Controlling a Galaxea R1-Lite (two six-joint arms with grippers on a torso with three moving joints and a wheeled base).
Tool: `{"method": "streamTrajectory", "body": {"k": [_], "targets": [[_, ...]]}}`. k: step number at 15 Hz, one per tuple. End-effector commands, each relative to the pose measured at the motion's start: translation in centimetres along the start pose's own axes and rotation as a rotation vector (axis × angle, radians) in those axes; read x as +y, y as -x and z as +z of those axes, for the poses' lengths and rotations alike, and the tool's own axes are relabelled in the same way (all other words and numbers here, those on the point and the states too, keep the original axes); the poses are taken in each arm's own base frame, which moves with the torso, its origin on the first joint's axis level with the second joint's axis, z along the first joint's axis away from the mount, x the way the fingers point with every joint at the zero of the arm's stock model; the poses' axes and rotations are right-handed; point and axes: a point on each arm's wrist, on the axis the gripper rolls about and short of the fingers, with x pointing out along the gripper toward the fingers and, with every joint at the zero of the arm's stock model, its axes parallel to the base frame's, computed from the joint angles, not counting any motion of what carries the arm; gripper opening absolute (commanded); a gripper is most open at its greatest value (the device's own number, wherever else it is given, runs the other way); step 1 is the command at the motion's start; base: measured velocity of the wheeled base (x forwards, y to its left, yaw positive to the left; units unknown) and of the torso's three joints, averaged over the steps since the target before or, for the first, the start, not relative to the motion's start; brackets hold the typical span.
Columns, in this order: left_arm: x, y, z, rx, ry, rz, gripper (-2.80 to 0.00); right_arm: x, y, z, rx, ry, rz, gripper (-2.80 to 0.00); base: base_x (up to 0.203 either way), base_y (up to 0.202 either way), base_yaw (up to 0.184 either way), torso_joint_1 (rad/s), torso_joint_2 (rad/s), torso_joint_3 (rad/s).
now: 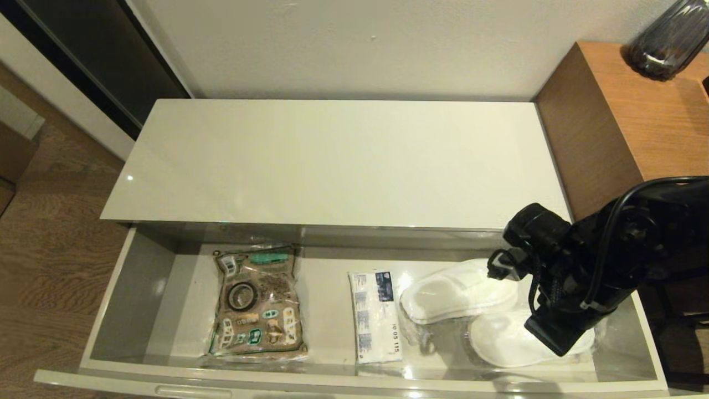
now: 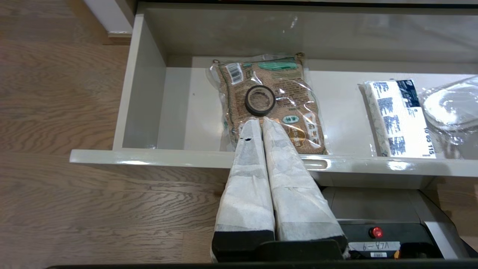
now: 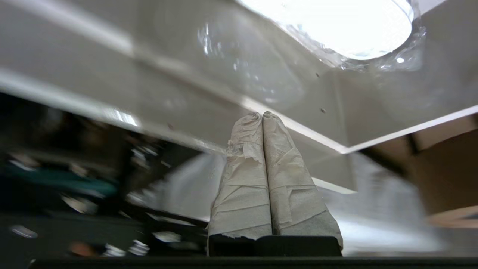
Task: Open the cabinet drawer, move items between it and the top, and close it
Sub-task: Take out the disposable slippers from the drawer
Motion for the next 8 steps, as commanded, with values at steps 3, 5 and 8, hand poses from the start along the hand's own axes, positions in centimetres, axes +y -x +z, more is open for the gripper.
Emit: {"method": "streamTrajectory", "body": {"k": [3, 5, 8], "targets": [[0.0, 0.0, 0.0, 0.001, 0.001, 0.0, -2.8, 0.1, 0.1, 0.0, -0.04, 0.189, -0.024, -2.8, 0.0, 0.0, 0.0, 0.0, 0.0, 0.0], [0.0, 0.0, 0.0, 0.001, 0.001, 0.0, -2.8, -0.1, -0.1, 1.0, -0.077, 0.246, -0.071, -2.8, 0.0, 0.0, 0.0, 0.0, 0.0, 0.0], [0.0, 0.0, 0.0, 0.001, 0.001, 0.0, -2.8, 0.0, 0.4, 2.2, -0.127, 0.347, -0.091, -2.8, 0.0, 0.0, 0.0, 0.0, 0.0, 0.0]]}}
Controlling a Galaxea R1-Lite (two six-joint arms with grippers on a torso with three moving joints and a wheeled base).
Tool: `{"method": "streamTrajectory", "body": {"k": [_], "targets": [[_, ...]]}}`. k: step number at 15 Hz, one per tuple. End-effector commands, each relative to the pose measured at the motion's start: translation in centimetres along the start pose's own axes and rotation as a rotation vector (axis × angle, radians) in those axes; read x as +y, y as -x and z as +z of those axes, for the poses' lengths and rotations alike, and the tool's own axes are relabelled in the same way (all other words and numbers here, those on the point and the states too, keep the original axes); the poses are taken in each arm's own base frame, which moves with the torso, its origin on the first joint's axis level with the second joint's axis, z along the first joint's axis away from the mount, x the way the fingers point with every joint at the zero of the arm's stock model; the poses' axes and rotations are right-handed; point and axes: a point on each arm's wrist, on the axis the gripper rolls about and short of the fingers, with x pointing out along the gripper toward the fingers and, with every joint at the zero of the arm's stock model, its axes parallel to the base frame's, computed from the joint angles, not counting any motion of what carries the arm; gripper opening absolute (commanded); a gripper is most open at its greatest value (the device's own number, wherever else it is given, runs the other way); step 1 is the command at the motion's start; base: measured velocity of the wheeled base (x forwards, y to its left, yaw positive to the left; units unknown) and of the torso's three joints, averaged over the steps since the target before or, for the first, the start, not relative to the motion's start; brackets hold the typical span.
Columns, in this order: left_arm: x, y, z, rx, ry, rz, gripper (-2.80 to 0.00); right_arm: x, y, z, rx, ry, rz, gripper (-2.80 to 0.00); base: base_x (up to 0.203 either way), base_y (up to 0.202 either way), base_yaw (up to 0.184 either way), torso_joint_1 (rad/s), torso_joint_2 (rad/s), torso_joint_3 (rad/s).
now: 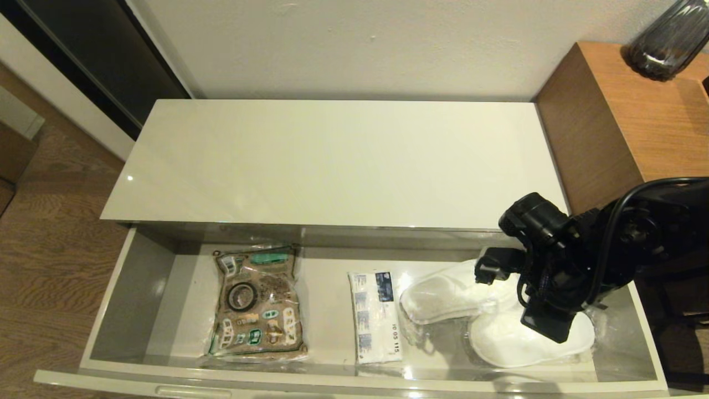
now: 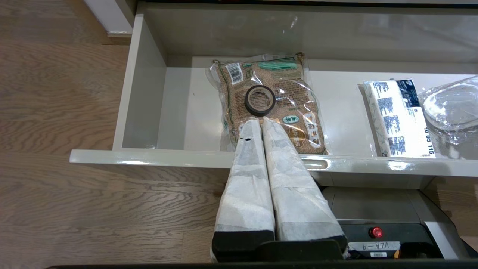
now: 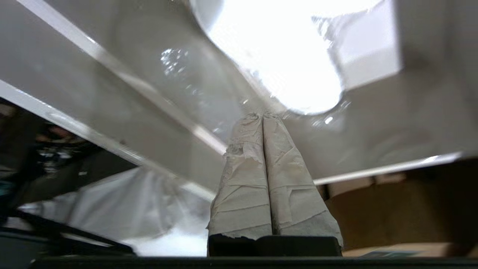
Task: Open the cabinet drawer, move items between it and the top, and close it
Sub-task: Take out the disposable slippers from the drawer
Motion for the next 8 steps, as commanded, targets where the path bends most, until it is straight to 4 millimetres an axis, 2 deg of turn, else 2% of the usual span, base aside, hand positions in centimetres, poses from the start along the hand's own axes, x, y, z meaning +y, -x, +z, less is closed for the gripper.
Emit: {"method": "streamTrajectory", "body": {"k": [1, 4, 8], "targets": [[0.0, 0.0, 0.0, 0.001, 0.001, 0.0, -2.8, -0.2, 0.0, 1.3, -0.026, 0.076, -0.002, -2.8, 0.0, 0.0, 0.0, 0.0, 0.0, 0.0], [0.0, 0.0, 0.0, 0.001, 0.001, 0.0, -2.8, -0.3, -0.3, 3.0, -0.066, 0.216, 0.014, -2.8, 0.0, 0.0, 0.0, 0.0, 0.0, 0.0], [0.0, 0.0, 0.0, 0.001, 0.001, 0.0, -2.8, -0.3, -1.9, 4.6, -0.072, 0.437, 0.032, -2.8, 0.0, 0.0, 0.0, 0.0, 0.0, 0.0]]}}
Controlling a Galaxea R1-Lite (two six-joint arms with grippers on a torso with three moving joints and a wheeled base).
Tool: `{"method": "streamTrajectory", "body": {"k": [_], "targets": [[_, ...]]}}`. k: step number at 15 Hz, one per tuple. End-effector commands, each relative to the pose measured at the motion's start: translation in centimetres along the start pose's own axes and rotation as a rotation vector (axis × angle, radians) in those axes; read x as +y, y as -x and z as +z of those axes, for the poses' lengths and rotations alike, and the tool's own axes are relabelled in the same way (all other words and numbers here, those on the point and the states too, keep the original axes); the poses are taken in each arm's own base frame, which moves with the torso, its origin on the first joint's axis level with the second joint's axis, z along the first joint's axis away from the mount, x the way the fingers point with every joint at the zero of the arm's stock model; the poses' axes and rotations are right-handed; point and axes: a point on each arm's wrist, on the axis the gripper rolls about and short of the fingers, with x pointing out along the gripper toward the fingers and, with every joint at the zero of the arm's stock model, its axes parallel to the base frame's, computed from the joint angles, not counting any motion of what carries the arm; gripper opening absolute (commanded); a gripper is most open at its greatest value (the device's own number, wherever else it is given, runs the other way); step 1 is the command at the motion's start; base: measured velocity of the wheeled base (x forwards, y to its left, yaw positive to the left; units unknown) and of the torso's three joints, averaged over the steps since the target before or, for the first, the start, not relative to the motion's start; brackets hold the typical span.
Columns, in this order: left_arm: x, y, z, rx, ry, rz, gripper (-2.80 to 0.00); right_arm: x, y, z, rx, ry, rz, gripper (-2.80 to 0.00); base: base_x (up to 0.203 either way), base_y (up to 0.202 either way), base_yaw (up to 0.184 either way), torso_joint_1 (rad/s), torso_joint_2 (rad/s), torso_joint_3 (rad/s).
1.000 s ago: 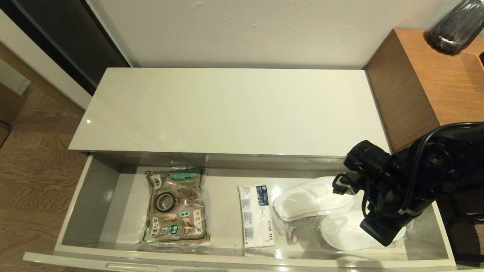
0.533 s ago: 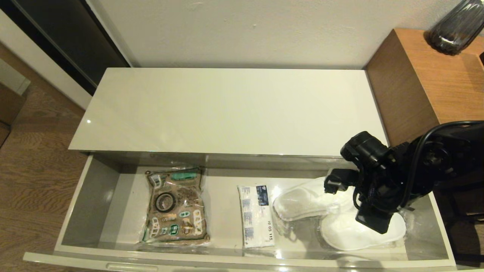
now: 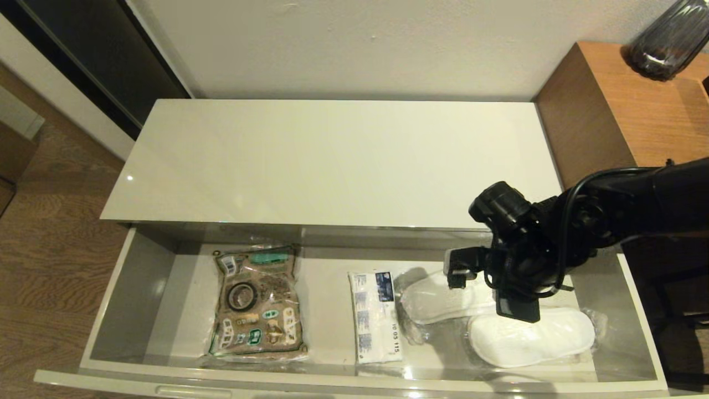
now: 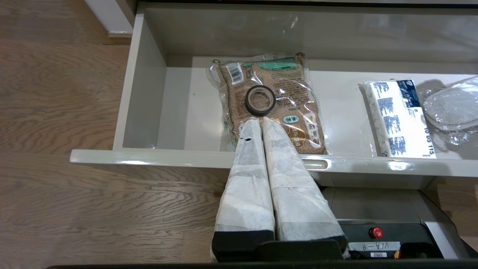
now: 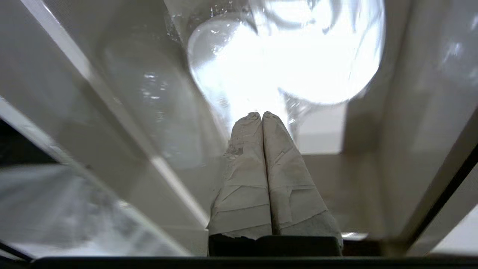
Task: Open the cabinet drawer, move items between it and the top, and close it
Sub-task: Take out the disposable slippers from the drawer
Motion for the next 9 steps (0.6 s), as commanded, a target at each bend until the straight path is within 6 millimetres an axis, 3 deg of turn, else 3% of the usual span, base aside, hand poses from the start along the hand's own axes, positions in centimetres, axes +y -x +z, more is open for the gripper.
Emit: {"method": "streamTrajectory", "body": {"k": [1, 5, 9], "targets": [[0.0, 0.0, 0.0, 0.001, 0.0, 0.0, -2.8, 0.0, -1.5, 0.7, 0.018, 0.139, 0.023, -2.8, 0.0, 0.0, 0.0, 0.0, 0.0, 0.0], [0.0, 0.0, 0.0, 0.0, 0.0, 0.0, -2.8, 0.3, -3.9, 1.8, 0.044, 0.245, 0.06, -2.8, 0.0, 0.0, 0.0, 0.0, 0.0, 0.0], [0.0, 0.0, 0.0, 0.001, 0.0, 0.0, -2.8, 0.8, -7.8, 3.5, 0.004, 0.256, 0.007, -2.8, 0.0, 0.0, 0.0, 0.0, 0.0, 0.0]]}}
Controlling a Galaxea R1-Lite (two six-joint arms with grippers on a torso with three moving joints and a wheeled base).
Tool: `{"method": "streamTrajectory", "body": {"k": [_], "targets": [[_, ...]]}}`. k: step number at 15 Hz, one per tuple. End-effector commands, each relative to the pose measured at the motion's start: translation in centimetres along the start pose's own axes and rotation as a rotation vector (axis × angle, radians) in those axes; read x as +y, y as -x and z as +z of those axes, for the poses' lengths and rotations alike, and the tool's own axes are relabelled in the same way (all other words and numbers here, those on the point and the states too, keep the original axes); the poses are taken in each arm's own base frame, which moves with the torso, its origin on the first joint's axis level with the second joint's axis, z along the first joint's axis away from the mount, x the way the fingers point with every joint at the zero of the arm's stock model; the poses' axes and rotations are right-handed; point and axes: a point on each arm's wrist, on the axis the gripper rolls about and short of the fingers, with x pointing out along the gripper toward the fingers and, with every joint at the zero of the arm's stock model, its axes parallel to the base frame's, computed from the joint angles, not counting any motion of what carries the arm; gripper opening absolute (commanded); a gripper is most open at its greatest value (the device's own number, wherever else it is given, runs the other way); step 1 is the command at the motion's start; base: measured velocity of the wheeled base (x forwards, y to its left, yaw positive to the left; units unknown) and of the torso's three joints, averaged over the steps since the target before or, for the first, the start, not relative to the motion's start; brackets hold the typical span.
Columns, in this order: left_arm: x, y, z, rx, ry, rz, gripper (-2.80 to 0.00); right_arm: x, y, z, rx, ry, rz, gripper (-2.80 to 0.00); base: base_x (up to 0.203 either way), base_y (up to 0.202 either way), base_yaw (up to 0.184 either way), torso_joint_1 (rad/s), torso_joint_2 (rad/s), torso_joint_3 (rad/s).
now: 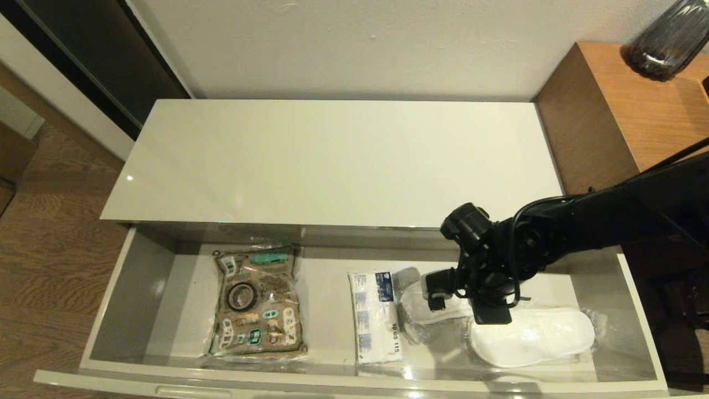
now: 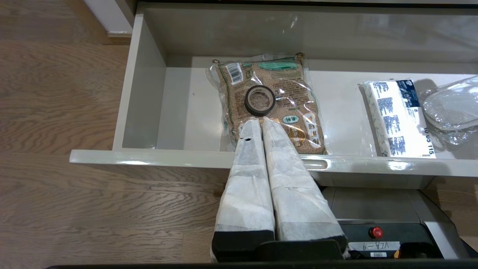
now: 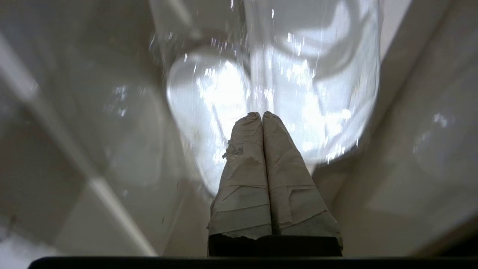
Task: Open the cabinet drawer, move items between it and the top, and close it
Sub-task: Take out the disposable slippers from the drawer
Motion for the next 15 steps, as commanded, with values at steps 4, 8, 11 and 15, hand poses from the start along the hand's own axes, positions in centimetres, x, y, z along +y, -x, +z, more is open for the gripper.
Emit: {"method": "streamTrajectory", "body": {"k": [4, 8, 11, 15], "targets": [[0.0, 0.0, 0.0, 0.001, 0.0, 0.0, -2.8, 1.0, -3.6, 1.2, 0.005, 0.107, 0.0, 0.0, 0.0, 0.0, 0.0, 0.0, 0.0, 0.0], [0.0, 0.0, 0.0, 0.001, 0.0, 0.0, -2.8, 2.7, -4.2, 0.7, 0.032, 0.097, -0.084, 0.0, 0.0, 0.0, 0.0, 0.0, 0.0, 0.0], [0.0, 0.0, 0.0, 0.001, 0.0, 0.0, -2.8, 3.4, -5.6, 0.7, 0.041, 0.065, -0.197, 0.0, 0.0, 0.0, 0.0, 0.0, 0.0, 0.0], [0.0, 0.0, 0.0, 0.001, 0.0, 0.0, -2.8, 3.6, -7.8, 1.2, 0.01, 0.03, -0.28, 0.0, 0.0, 0.0, 0.0, 0.0, 0.0, 0.0]]}}
